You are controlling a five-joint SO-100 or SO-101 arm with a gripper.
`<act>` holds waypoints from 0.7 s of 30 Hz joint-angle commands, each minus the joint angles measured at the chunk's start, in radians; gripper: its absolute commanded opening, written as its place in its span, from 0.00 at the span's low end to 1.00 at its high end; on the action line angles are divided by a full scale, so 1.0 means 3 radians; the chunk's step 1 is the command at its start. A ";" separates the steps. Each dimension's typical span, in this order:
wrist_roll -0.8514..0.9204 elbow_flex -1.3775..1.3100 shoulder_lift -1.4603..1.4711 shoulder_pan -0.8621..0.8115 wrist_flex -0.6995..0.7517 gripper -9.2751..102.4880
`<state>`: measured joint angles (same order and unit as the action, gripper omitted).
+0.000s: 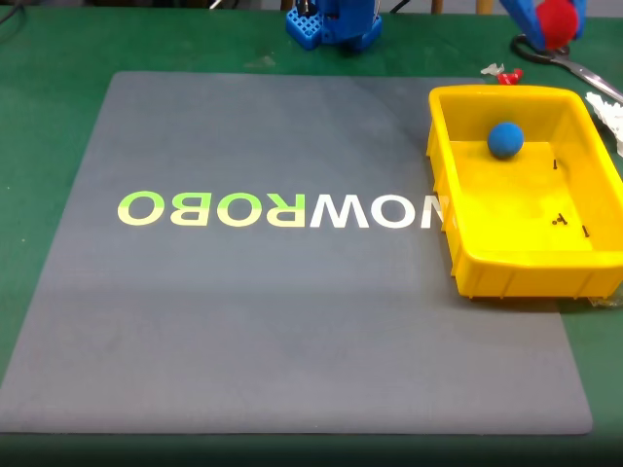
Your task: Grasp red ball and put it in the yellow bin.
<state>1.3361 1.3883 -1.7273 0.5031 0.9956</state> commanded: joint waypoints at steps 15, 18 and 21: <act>-0.0061 -0.0036 0.0138 0.0010 -0.0245 0.33; -0.0066 -0.0036 0.0133 0.0000 -0.0261 0.34; -0.0066 -0.0036 0.0118 -0.0015 -0.0261 0.34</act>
<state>1.3269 1.3898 -1.6766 0.5077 0.9434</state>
